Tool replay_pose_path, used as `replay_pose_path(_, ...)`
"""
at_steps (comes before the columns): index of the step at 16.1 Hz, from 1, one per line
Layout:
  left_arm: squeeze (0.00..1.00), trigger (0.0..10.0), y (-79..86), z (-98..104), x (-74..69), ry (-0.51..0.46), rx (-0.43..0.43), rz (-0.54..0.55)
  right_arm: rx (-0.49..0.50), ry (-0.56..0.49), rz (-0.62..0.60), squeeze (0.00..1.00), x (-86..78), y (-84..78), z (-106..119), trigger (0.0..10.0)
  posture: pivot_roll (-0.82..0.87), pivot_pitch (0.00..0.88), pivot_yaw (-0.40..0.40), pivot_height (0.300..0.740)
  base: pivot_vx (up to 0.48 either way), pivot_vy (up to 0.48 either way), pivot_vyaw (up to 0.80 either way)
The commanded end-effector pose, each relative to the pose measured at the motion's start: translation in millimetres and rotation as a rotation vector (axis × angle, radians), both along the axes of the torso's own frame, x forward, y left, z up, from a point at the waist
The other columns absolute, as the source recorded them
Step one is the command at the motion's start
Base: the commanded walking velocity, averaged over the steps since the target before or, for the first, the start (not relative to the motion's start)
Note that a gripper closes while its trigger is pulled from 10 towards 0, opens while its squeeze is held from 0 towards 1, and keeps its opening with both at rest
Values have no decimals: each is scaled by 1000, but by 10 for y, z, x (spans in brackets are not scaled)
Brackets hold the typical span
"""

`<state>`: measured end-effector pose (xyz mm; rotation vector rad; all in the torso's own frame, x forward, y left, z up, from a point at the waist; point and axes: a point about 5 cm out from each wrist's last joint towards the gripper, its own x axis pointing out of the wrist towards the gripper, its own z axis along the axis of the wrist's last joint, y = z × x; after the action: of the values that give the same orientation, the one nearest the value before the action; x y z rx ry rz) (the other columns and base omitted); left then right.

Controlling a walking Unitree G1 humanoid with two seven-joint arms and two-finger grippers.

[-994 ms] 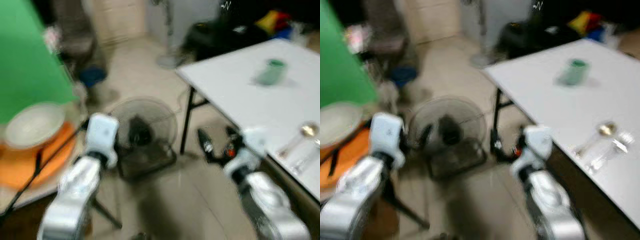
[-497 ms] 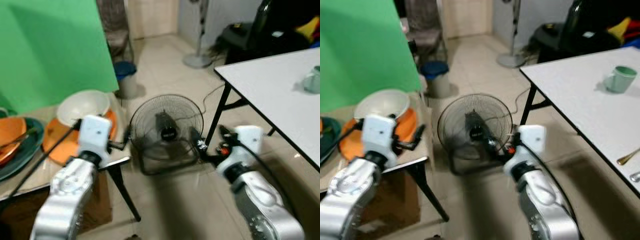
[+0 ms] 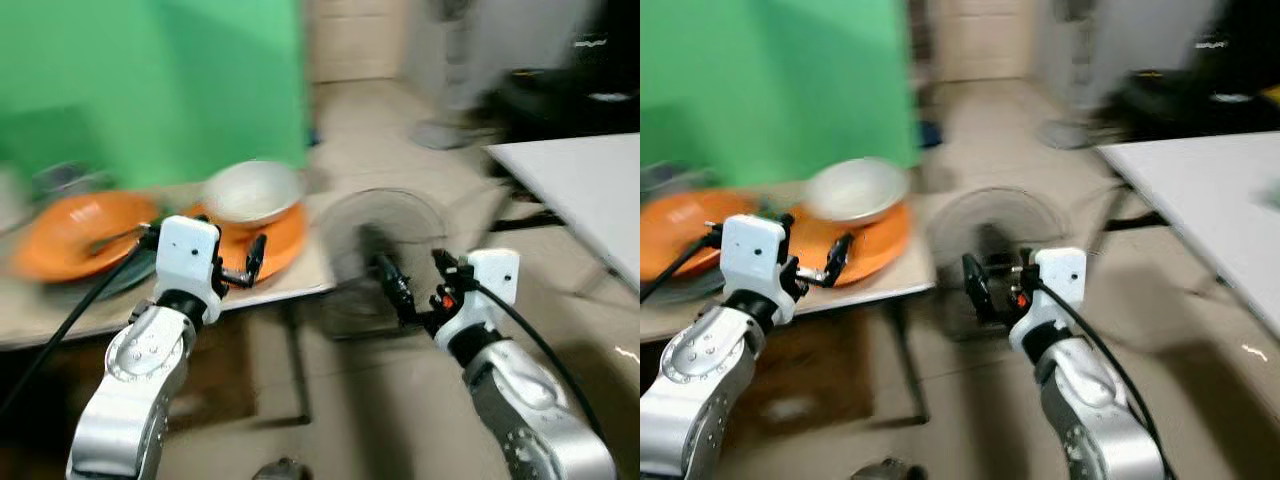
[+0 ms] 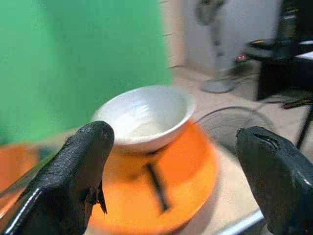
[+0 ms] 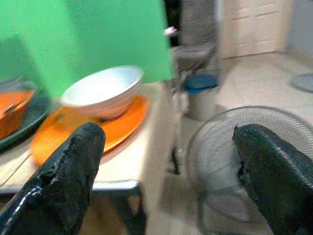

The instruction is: Setting the table

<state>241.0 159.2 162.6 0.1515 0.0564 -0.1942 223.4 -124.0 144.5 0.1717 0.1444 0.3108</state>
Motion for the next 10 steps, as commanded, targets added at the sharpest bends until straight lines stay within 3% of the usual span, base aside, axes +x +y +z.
replay_pose_path(1,0,10000,5,35,20,-7,4,3,17,-3,10,1000,8,25,26,10000,116,0,53,740,285,0,800)
replay_pose_path(4,0,10000,-3,26,11,1,0,-4,10,-4,9,1000,17,22,29,10000,117,0,51,740,286,0,677)
replay_pose_path(10,0,10000,8,26,20,6,3,-11,2,2,-3,1000,38,24,29,10000,118,0,52,740,286,0,0)
